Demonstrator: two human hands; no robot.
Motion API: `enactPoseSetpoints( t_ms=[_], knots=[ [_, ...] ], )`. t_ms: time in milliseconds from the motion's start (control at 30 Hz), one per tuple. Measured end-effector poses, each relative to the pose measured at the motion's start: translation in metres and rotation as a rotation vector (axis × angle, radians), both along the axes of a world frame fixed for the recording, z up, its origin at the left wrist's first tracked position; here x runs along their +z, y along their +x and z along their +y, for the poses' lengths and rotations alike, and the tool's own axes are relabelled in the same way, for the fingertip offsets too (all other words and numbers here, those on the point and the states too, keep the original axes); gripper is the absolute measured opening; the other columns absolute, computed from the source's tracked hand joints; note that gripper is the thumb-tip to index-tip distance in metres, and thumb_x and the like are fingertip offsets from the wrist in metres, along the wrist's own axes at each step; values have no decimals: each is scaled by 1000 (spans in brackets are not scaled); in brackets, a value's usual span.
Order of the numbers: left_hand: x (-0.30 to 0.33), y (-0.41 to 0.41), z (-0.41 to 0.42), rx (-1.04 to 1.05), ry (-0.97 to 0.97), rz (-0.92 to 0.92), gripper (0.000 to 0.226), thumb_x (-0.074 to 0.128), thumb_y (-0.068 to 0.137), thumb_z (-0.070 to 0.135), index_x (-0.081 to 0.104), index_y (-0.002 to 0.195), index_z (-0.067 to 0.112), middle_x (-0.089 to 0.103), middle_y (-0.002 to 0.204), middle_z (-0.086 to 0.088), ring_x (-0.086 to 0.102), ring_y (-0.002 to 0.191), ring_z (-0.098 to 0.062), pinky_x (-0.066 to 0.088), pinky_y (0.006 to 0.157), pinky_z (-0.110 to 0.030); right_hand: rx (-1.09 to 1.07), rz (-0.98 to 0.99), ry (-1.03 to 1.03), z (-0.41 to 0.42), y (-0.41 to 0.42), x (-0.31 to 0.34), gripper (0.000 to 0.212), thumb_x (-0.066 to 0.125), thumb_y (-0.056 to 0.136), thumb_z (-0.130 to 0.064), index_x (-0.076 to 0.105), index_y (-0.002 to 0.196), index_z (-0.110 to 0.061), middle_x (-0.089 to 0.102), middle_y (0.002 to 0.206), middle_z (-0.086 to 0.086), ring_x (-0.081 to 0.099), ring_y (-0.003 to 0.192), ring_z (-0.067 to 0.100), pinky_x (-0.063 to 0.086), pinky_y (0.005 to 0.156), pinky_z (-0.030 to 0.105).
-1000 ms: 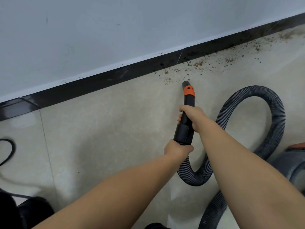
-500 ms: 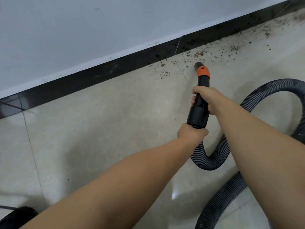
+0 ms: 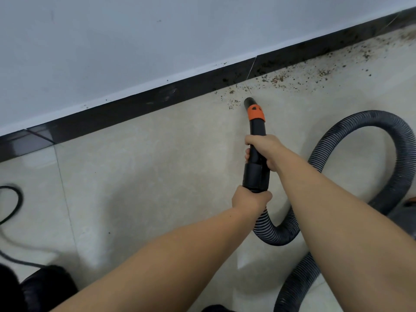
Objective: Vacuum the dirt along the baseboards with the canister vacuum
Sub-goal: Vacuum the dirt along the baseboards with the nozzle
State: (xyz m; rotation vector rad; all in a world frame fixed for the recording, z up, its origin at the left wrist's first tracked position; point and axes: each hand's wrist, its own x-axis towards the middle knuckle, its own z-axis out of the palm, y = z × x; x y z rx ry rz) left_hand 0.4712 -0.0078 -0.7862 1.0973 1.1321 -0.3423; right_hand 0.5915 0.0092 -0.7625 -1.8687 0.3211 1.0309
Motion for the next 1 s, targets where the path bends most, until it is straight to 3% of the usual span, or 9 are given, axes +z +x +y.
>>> enactPoseSetpoints(
  t_ms=[167,433,600,767,933,1000],
  knots=[
    [2,-29,9,77,-8,6,40,65,78,12,56,117,7,58,92,-9,56,84,-25,46,71,-30,77,11,20,18,-31,3,13,54,84,-2,44,79,-8,50,59,9,49,40,17,46,44,22],
    [9,-31,17,61,3,-8,40,64,78,10,56,117,5,56,92,-8,55,83,-25,44,70,-28,78,35,37,24,-32,7,11,53,84,-3,44,82,-7,50,60,9,51,40,17,48,50,26],
    [6,-10,27,-7,10,-28,32,64,79,10,56,109,7,56,89,-8,55,82,-26,46,71,-29,-20,26,56,23,-10,4,11,53,85,-2,46,79,-7,50,62,9,50,49,18,48,47,23],
    [0,22,35,-68,13,-65,23,64,80,11,53,99,12,51,74,-2,53,80,-24,45,70,-27,-113,-9,50,20,24,-5,10,54,85,-3,46,80,-7,51,61,8,50,44,16,48,41,19],
    [-7,56,34,-112,5,-83,28,65,79,13,55,105,10,49,74,0,53,79,-22,42,61,-24,-143,-42,31,12,59,-11,9,54,85,-4,45,85,-6,52,62,9,51,47,17,50,45,23],
    [-7,69,32,-122,4,-93,34,65,79,14,56,111,8,50,76,-1,53,81,-22,44,64,-26,-141,-55,20,10,73,-11,9,54,85,-4,45,85,-7,52,62,8,51,46,16,50,47,23]
  ],
)
